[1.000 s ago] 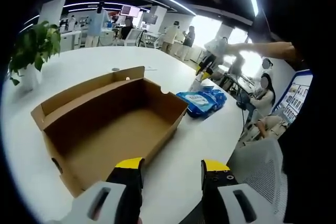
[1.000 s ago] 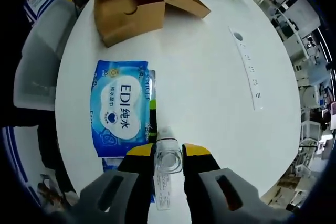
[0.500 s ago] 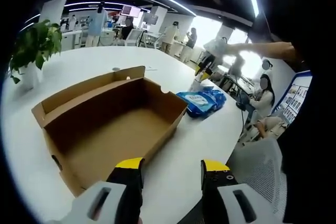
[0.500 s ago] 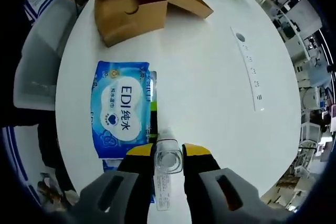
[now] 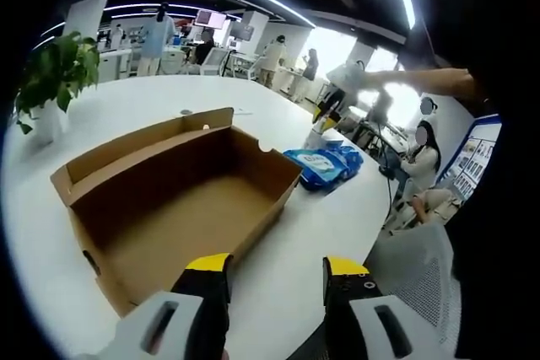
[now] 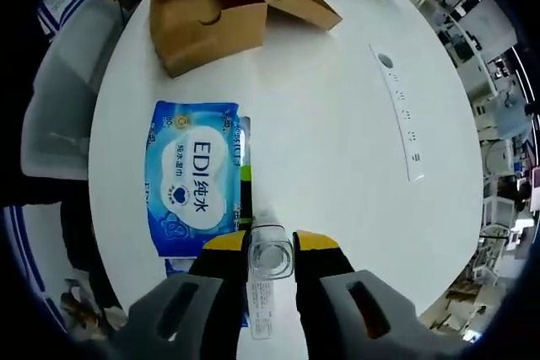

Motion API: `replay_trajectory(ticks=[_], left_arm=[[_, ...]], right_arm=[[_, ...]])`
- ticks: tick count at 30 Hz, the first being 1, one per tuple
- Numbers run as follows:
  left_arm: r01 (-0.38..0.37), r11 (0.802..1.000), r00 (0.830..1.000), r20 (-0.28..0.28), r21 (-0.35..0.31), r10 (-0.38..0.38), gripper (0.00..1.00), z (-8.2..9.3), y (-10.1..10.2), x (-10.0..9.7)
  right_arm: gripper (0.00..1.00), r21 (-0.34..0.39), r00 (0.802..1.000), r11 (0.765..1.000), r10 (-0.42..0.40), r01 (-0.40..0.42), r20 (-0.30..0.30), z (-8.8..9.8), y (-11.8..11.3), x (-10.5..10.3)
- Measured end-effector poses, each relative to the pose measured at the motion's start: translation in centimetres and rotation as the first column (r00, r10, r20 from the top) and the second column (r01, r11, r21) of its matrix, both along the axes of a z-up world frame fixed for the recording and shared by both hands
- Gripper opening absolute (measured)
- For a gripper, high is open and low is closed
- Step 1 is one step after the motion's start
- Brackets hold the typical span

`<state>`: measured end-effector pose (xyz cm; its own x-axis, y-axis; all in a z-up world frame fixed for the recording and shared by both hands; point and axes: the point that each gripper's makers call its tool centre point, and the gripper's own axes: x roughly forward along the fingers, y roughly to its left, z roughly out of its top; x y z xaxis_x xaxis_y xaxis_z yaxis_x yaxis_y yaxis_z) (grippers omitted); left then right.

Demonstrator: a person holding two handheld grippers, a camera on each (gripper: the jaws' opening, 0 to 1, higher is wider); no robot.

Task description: Operate the shoe box by opening the lid, removing the specified soft item, and placing it in the target area until the item is outside and the box remains undamaged.

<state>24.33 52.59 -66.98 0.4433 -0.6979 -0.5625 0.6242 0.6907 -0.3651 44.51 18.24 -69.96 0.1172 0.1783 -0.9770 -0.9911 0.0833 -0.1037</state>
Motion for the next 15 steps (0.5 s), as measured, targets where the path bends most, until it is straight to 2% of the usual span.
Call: replay_trajectory(ticks=[15], left_arm=[[-0.001,1.0,1.0,-0.006,-0.003,0.001,0.43,-0.15,0.03,-0.33]], right_arm=[[0.2,0.002,1.0,1.0,0.001,-0.001,0.0,0.17,-0.01,-0.15]])
